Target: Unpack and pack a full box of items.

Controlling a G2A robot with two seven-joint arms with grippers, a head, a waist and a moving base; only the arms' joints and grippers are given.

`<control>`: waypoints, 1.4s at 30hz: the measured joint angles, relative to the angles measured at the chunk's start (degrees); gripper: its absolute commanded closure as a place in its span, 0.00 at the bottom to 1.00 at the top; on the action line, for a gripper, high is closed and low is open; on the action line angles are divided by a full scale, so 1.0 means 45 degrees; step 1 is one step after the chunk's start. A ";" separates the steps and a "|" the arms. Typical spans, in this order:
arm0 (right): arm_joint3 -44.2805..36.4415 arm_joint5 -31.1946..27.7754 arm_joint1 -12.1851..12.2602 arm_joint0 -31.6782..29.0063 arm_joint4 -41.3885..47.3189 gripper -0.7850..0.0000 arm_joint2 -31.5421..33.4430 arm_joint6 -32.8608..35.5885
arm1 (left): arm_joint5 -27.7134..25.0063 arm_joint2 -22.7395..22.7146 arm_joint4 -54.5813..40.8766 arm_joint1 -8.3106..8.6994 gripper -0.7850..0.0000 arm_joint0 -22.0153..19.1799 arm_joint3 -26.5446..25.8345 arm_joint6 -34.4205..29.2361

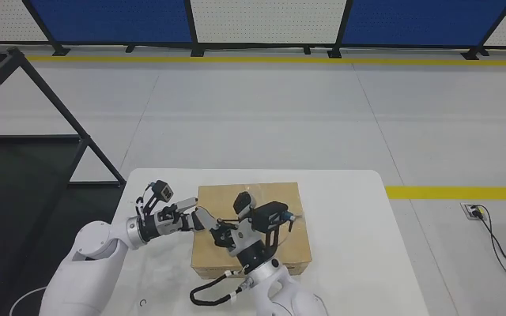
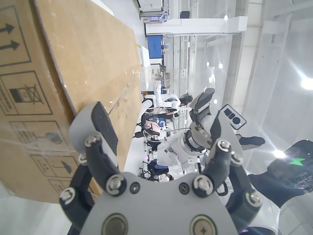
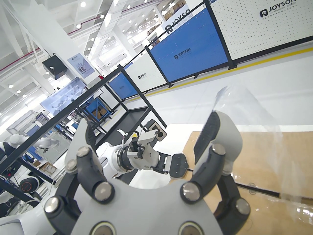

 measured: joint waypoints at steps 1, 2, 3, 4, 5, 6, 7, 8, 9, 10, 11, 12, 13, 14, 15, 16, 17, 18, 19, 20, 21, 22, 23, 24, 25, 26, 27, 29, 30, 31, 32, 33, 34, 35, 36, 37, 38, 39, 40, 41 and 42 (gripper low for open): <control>0.0030 0.0044 -0.0026 0.0060 -0.0083 0.00 -0.0074 0.0066 | -0.0013 -0.0008 -0.0018 0.0003 0.00 0.0007 0.0008 0.0001; 0.0076 0.0097 -0.0061 0.0135 -0.0182 0.00 -0.0170 0.0163 | -0.0033 -0.0021 -0.0036 0.0008 0.00 0.0015 0.0013 0.0006; 0.0124 0.0131 -0.0086 0.0192 -0.0249 0.00 -0.0238 0.0266 | -0.0046 -0.0029 -0.0050 0.0011 0.00 0.0022 0.0015 0.0004; 0.0187 0.0162 -0.0109 0.0254 -0.0312 0.00 -0.0303 0.0414 | -0.0055 -0.0039 -0.0070 0.0015 0.00 0.0028 0.0017 -0.0003; 0.0294 0.0227 -0.0139 0.0349 -0.0418 0.00 -0.0385 0.0666 | -0.0072 -0.0052 -0.0093 0.0020 0.00 0.0036 0.0021 -0.0011; 0.0386 0.0291 -0.0162 0.0426 -0.0514 0.00 -0.0447 0.0861 | -0.0084 -0.0063 -0.0108 0.0024 0.00 0.0042 0.0026 -0.0011; 0.0484 0.0356 -0.0187 0.0502 -0.0614 0.00 -0.0513 0.1036 | -0.0095 -0.0078 -0.0122 0.0029 0.00 0.0048 0.0032 -0.0010; 0.0607 0.0429 -0.0223 0.0586 -0.0730 0.00 -0.0607 0.1212 | -0.0110 -0.0101 -0.0141 0.0036 0.00 0.0055 0.0040 -0.0010; 0.0687 0.0469 -0.0251 0.0631 -0.0793 0.00 -0.0675 0.1291 | -0.0115 -0.0122 -0.0156 0.0043 0.00 0.0061 0.0047 -0.0011; 0.0755 0.0498 -0.0279 0.0661 -0.0828 0.00 -0.0736 0.1338 | -0.0121 -0.0144 -0.0173 0.0050 0.00 0.0066 0.0052 -0.0013; 0.0825 0.0528 -0.0316 0.0689 -0.0847 0.00 -0.0797 0.1365 | -0.0127 -0.0170 -0.0193 0.0060 0.00 0.0075 0.0056 -0.0017; 0.0868 0.0538 -0.0341 0.0707 -0.0851 0.00 -0.0831 0.1377 | -0.0127 -0.0187 -0.0209 0.0065 0.00 0.0082 0.0059 -0.0018; 0.0904 0.0538 -0.0365 0.0723 -0.0850 0.00 -0.0854 0.1396 | -0.0127 -0.0200 -0.0221 0.0071 0.00 0.0089 0.0060 -0.0021; 0.0945 0.0522 -0.0393 0.0743 -0.0845 0.00 -0.0875 0.1437 | -0.0123 -0.0213 -0.0236 0.0077 0.00 0.0099 0.0061 -0.0023; 0.0974 0.0495 -0.0411 0.0756 -0.0836 0.00 -0.0889 0.1501 | -0.0120 -0.0220 -0.0248 0.0081 0.00 0.0106 0.0060 -0.0022; 0.0996 0.0458 -0.0426 0.0769 -0.0825 0.00 -0.0902 0.1608 | -0.0119 -0.0223 -0.0255 0.0084 0.00 0.0113 0.0058 -0.0019; 0.1002 0.0408 -0.0440 0.0786 -0.0840 0.00 -0.0913 0.1795 | -0.0120 -0.0231 -0.0258 0.0089 0.00 0.0120 0.0065 -0.0016; 0.0992 0.0377 -0.0445 0.0787 -0.0900 0.00 -0.0919 0.1941 | -0.0126 -0.0243 -0.0258 0.0095 0.00 0.0121 0.0088 -0.0015; 0.0971 0.0355 -0.0446 0.0771 -0.0987 0.00 -0.0930 0.2101 | -0.0134 -0.0256 -0.0258 0.0101 0.00 0.0116 0.0123 -0.0017; 0.0925 0.0339 -0.0446 0.0728 -0.1105 0.00 -0.0952 0.2310 | -0.0141 -0.0267 -0.0253 0.0108 0.00 0.0092 0.0171 -0.0031; 0.0893 0.0336 -0.0448 0.0693 -0.1180 0.00 -0.0969 0.2448 | -0.0145 -0.0268 -0.0248 0.0110 0.00 0.0070 0.0201 -0.0049; 0.0874 0.0341 -0.0452 0.0668 -0.1252 0.00 -0.0985 0.2585 | -0.0153 -0.0268 -0.0248 0.0112 0.00 0.0048 0.0236 -0.0070; 0.0860 0.0368 -0.0464 0.0654 -0.1327 0.00 -0.1003 0.2753 | -0.0167 -0.0267 -0.0259 0.0114 0.00 0.0021 0.0285 -0.0098; 0.0863 0.0393 -0.0477 0.0653 -0.1371 0.00 -0.1023 0.2860 | -0.0177 -0.0265 -0.0275 0.0114 0.00 0.0005 0.0323 -0.0107; 0.0875 0.0423 -0.0492 0.0654 -0.1414 0.00 -0.1046 0.2949 | -0.0189 -0.0265 -0.0291 0.0114 0.00 -0.0008 0.0361 -0.0114; 0.0895 0.0467 -0.0517 0.0659 -0.1462 0.00 -0.1080 0.3023 | -0.0213 -0.0265 -0.0307 0.0116 0.00 -0.0021 0.0407 -0.0125; 0.0915 0.0496 -0.0536 0.0666 -0.1497 0.00 -0.1107 0.3058 | -0.0238 -0.0269 -0.0321 0.0118 0.00 -0.0026 0.0437 -0.0131; 0.0969 0.0551 -0.0579 0.0688 -0.1584 0.00 -0.1174 0.3211 | -0.0295 -0.0290 -0.0366 0.0123 0.00 -0.0037 0.0526 -0.0159; 0.0991 0.0595 -0.0596 0.0705 -0.1635 0.00 -0.1200 0.3333 | -0.0313 -0.0299 -0.0385 0.0126 0.00 -0.0047 0.0570 -0.0169; 0.1009 0.0644 -0.0614 0.0728 -0.1698 0.00 -0.1228 0.3464 | -0.0330 -0.0305 -0.0402 0.0128 0.00 -0.0057 0.0614 -0.0179; 0.1039 0.0720 -0.0639 0.0757 -0.1775 0.00 -0.1263 0.3627 | -0.0351 -0.0311 -0.0425 0.0129 0.00 -0.0072 0.0672 -0.0188; 0.1069 0.0794 -0.0659 0.0774 -0.1817 0.00 -0.1287 0.3757 | -0.0367 -0.0315 -0.0439 0.0130 0.00 -0.0084 0.0717 -0.0191; 0.1096 0.0877 -0.0680 0.0796 -0.1855 0.00 -0.1310 0.3894 | -0.0384 -0.0318 -0.0452 0.0131 0.00 -0.0098 0.0760 -0.0194; 0.1124 0.0966 -0.0711 0.0833 -0.1904 0.00 -0.1344 0.4046 | -0.0404 -0.0320 -0.0471 0.0132 0.00 -0.0115 0.0816 -0.0198; 0.1147 0.1006 -0.0733 0.0853 -0.1935 0.00 -0.1373 0.4124 | -0.0419 -0.0321 -0.0484 0.0132 0.00 -0.0128 0.0856 -0.0203; 0.1174 0.1028 -0.0754 0.0863 -0.1968 0.00 -0.1402 0.4172 | -0.0439 -0.0322 -0.0491 0.0133 0.00 -0.0143 0.0894 -0.0210; 0.1211 0.1043 -0.0780 0.0866 -0.2012 0.00 -0.1439 0.4200 | -0.0473 -0.0325 -0.0505 0.0134 0.00 -0.0159 0.0942 -0.0219; 0.1239 0.1046 -0.0798 0.0860 -0.2041 0.00 -0.1465 0.4213 | -0.0495 -0.0325 -0.0515 0.0134 0.00 -0.0171 0.0977 -0.0225; 0.1264 0.1046 -0.0815 0.0850 -0.2071 0.00 -0.1487 0.4225 | -0.0512 -0.0325 -0.0520 0.0134 0.00 -0.0184 0.1011 -0.0234; 0.1297 0.1043 -0.0837 0.0835 -0.2107 0.00 -0.1514 0.4254 | -0.0529 -0.0323 -0.0528 0.0135 0.00 -0.0205 0.1055 -0.0246; 0.1338 0.1026 -0.0854 0.0812 -0.2126 0.00 -0.1554 0.4294 | -0.0529 -0.0318 -0.0549 0.0133 0.00 -0.0231 0.1071 -0.0240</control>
